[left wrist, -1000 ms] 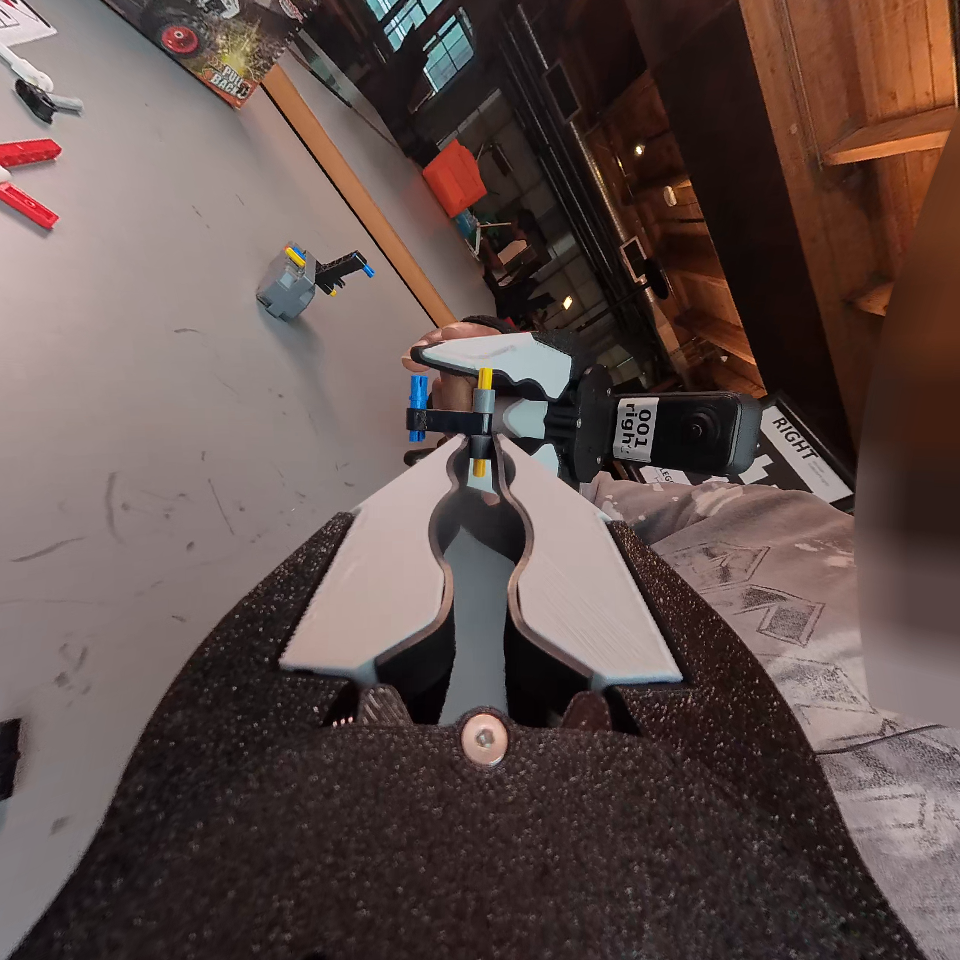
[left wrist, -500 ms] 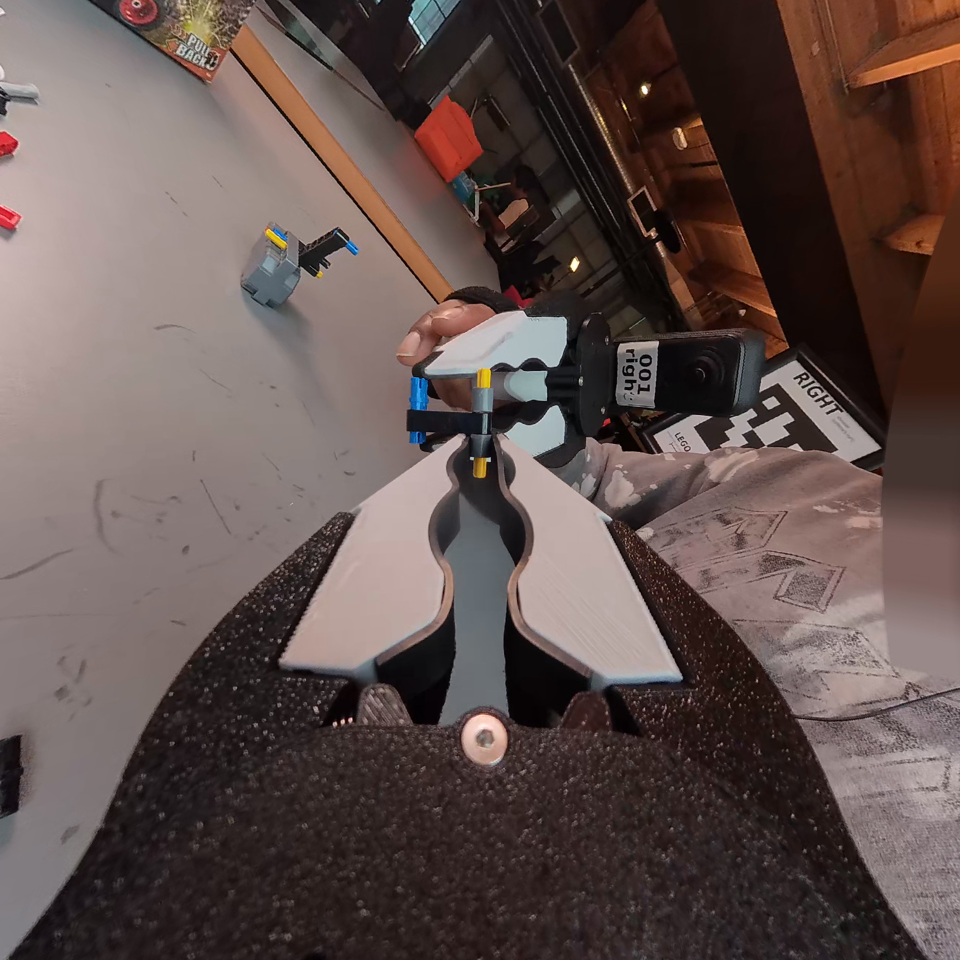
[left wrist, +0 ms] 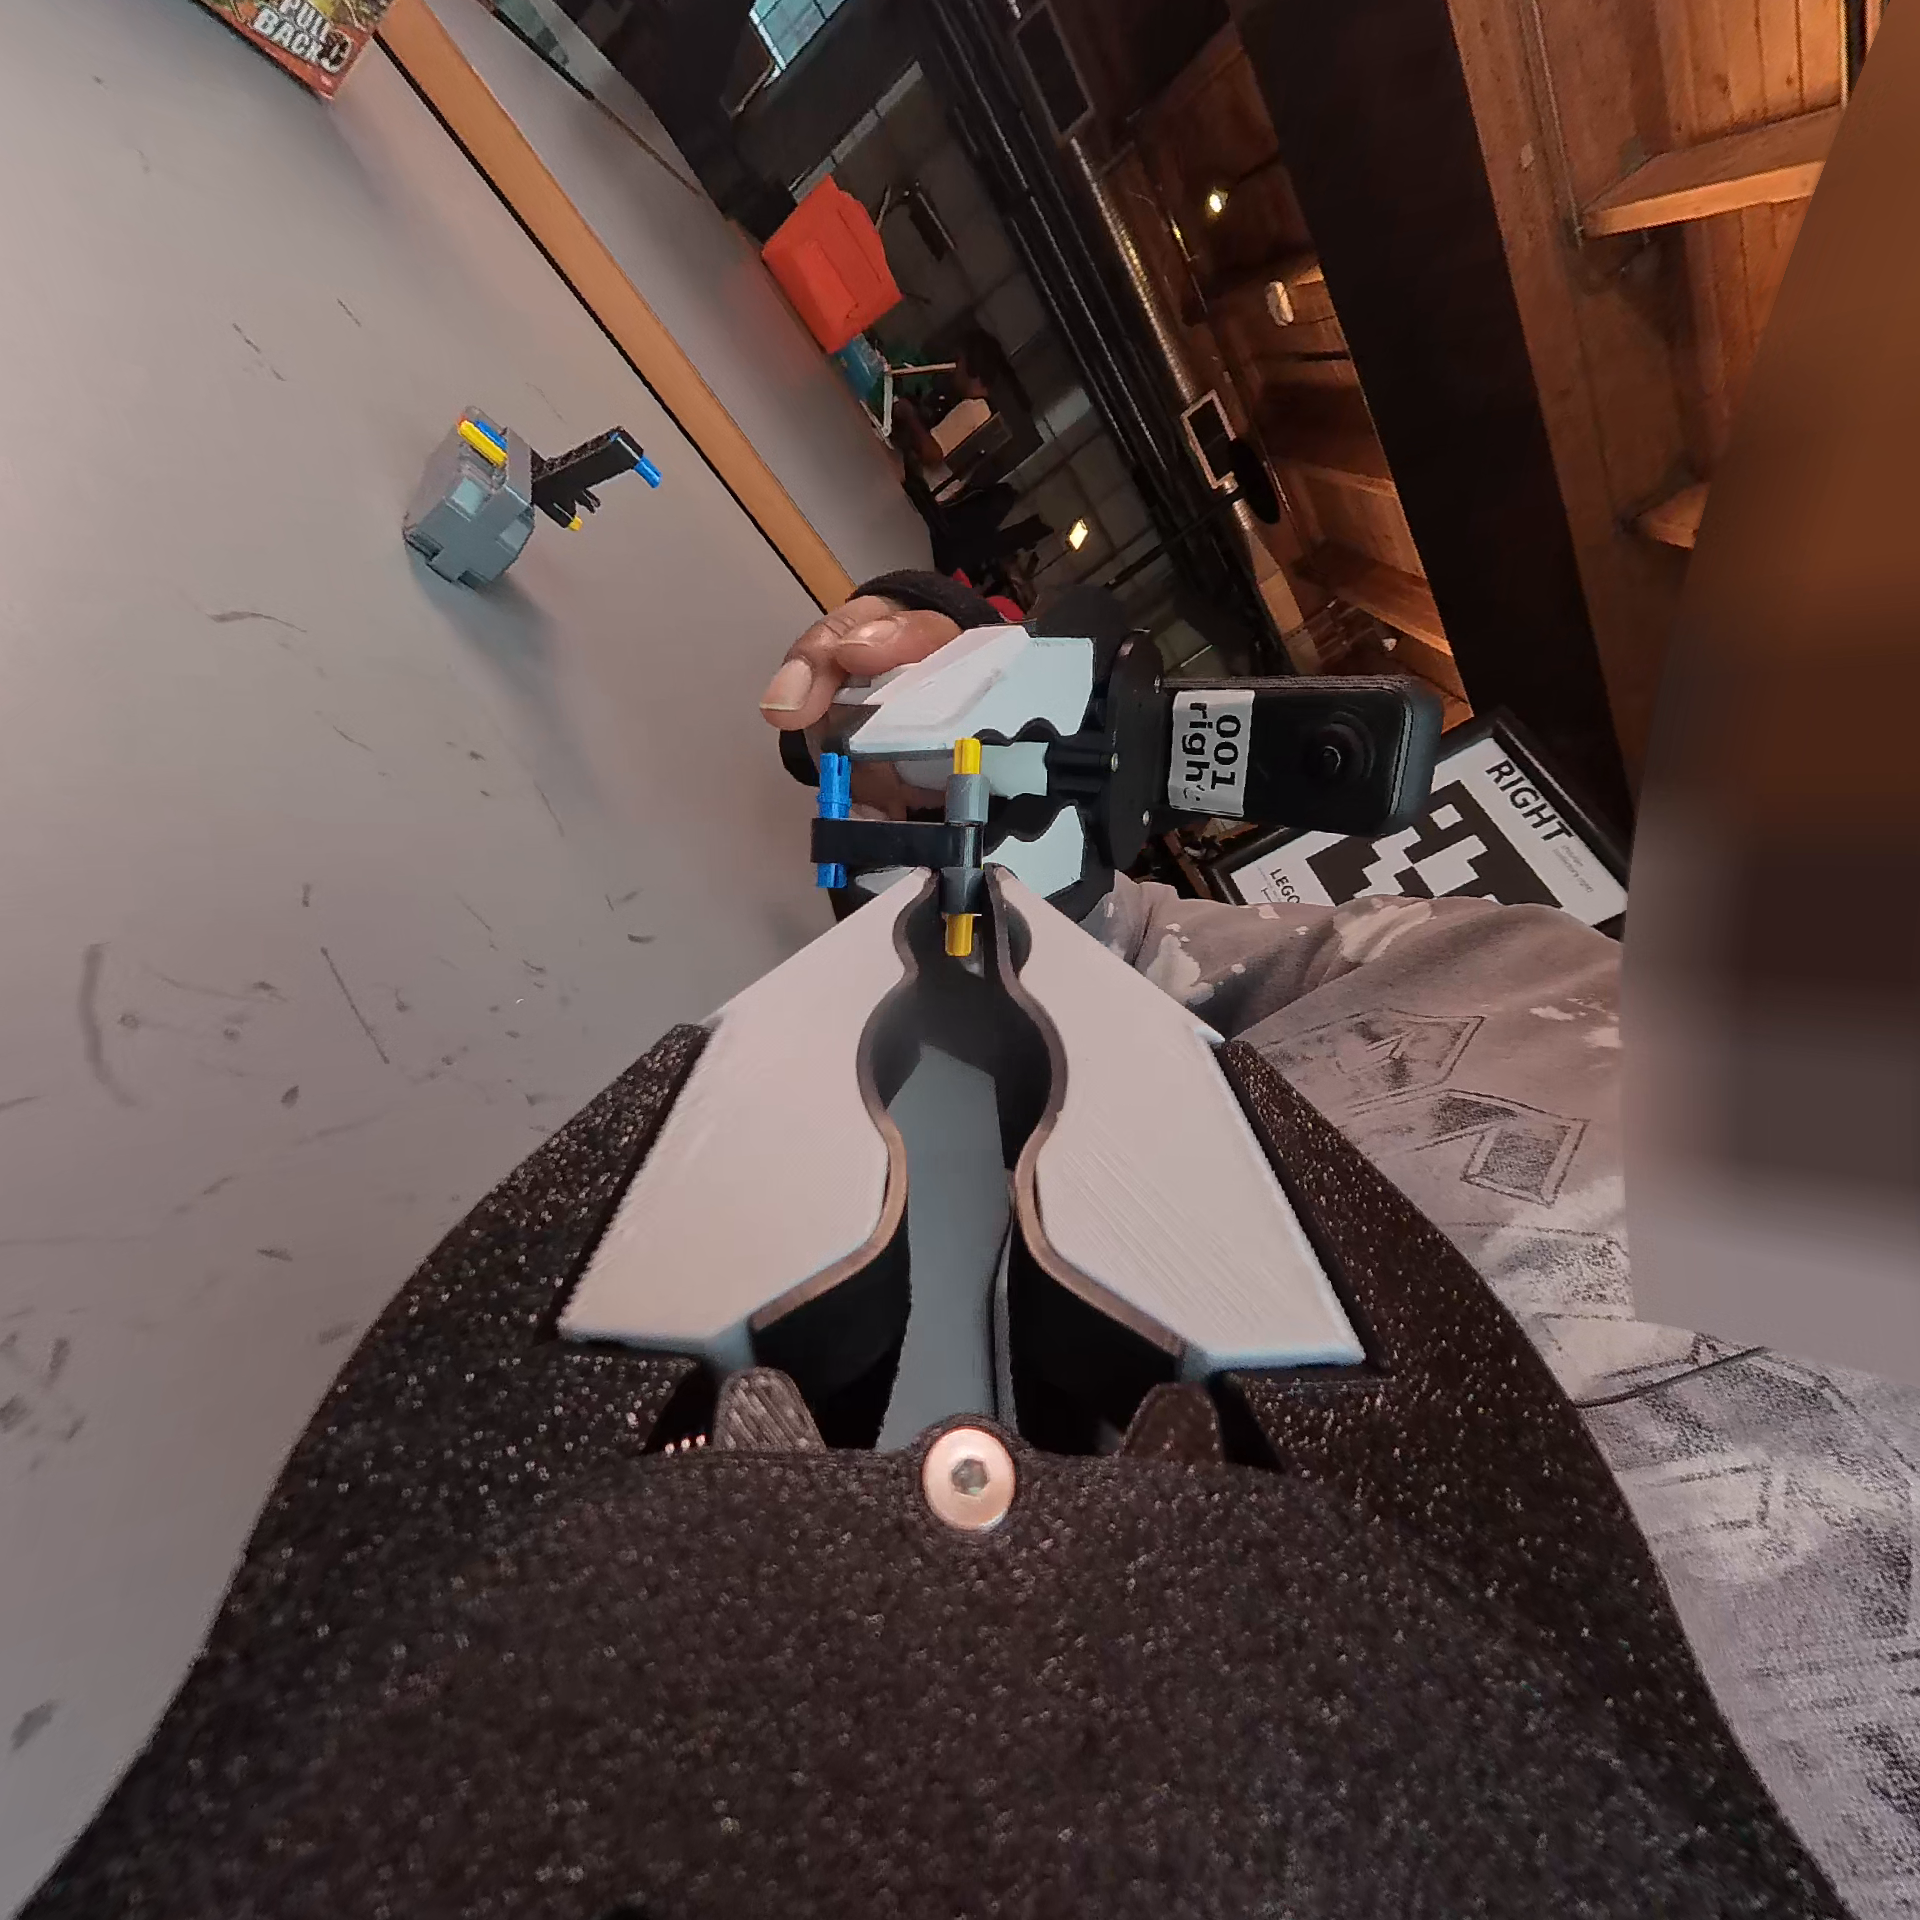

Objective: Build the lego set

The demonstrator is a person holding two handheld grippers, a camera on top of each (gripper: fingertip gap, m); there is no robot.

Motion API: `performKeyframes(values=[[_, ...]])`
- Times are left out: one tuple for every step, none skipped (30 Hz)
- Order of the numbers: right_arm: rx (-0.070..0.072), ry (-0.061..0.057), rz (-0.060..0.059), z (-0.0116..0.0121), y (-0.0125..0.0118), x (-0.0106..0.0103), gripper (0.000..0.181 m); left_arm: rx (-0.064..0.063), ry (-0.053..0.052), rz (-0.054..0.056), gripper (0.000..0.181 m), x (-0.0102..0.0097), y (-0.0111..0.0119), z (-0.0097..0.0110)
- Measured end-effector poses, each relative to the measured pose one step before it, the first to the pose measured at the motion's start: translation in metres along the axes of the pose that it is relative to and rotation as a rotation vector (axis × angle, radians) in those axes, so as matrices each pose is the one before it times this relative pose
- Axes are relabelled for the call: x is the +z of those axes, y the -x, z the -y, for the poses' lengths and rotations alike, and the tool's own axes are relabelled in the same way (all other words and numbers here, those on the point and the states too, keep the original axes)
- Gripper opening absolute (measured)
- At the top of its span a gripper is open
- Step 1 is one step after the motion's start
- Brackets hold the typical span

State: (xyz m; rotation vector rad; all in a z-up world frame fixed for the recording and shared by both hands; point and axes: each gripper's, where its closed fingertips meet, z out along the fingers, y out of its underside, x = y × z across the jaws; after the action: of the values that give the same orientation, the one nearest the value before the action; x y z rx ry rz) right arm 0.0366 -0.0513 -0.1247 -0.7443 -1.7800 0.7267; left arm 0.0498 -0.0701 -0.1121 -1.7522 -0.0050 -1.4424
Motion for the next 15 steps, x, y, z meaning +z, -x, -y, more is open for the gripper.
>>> performKeyframes(values=[[0.0093, -0.0079, -0.0033, 0.00129, -0.00063, -0.00014, 0.019, -0.0003, -0.0028, -0.0058, 0.006, -0.00044, -0.00118, 0.00062], [0.0073, -0.0076, -0.0051, 0.00133, -0.00056, -0.00014, 0.019, 0.0014, -0.0033, -0.005, 0.006, -0.00046, -0.001, 0.00063], [0.0047, -0.0078, -0.0092, 0.00153, -0.00085, 0.00009, 0.019, 0.0024, -0.004, -0.0051, 0.006, -0.00055, -0.00105, 0.00076], [0.0013, -0.0058, -0.0085, 0.00133, -0.00045, 0.00019, 0.018, 0.0013, -0.0034, -0.0059, 0.006, -0.00067, -0.00105, 0.00061], [-0.0025, -0.0051, -0.0061, 0.0014, -0.00009, -0.00001, 0.018, -0.0008, -0.0018, -0.0088, 0.006, -0.00068, -0.00118, 0.00029], [0.0038, -0.0084, -0.0013, 0.00183, 0.0001, -0.00022, 0.018, -0.0028, -0.0019, -0.0127, 0.006, -0.00072, -0.00164, 0.00031], [0.0151, -0.0101, 0.0028, 0.00169, 0.00026, -0.00025, 0.017, -0.0046, -0.0037, -0.0147, 0.006, -0.00058, -0.00167, 0.00056], [0.0099, -0.0077, 0.0085, 0.00119, 0.00192, -0.00009, 0.013, -0.0032, 0.0007, -0.0097, 0.006, -0.00048, -0.00083, -0.00002], [-0.0058, -0.0023, 0.0009, 0.00021, 0.00109, 0.00001, 0.013, 0.002, 0.004, -0.005, 0.006, -0.00046, -0.00033, -0.00057], [-0.0087, -0.0013, -0.0085, 0.00076, -0.00018, -0.00006, 0.013, 0.0077, 0.0014, -0.0035, 0.006, -0.00032, -0.00078, -0.0001], [-0.008, -0.0037, -0.0052, 0.0015, -0.00003, -0.00025, 0.013, 0.0112, 0.0024, -0.003, 0.006, -0.00022, -0.0015, 0.00001], [0.0039, -0.0089, 0.0048, 0.00189, 0.00005, -0.0007, 0.013, 0.0095, 0.003, -0.0041, 0.006, -0.00008, -0.00169, 0.0002], [0.0139, -0.0073, 0.0064, 0.00114, -0.00038, -0.00071, 0.013, 0.0027, 0.0007, -0.0032, 0.006, 0.00012, -0.00092, 0.00016], [0.0048, -0.0027, 0.0065, 0.00021, 0.00048, -0.00041, 0.012, -0.0029, 0.0004, -0.0024, 0.006, 0.00015, 0.00015, -0.00035], [-0.0045, 0.0005, 0.0008, -0.00031, 0.00028, -0.0003, 0.011, -0.0043, 0.0007, -0.0023, 0.007, -0.00021, 0.00078, -0.00055]])
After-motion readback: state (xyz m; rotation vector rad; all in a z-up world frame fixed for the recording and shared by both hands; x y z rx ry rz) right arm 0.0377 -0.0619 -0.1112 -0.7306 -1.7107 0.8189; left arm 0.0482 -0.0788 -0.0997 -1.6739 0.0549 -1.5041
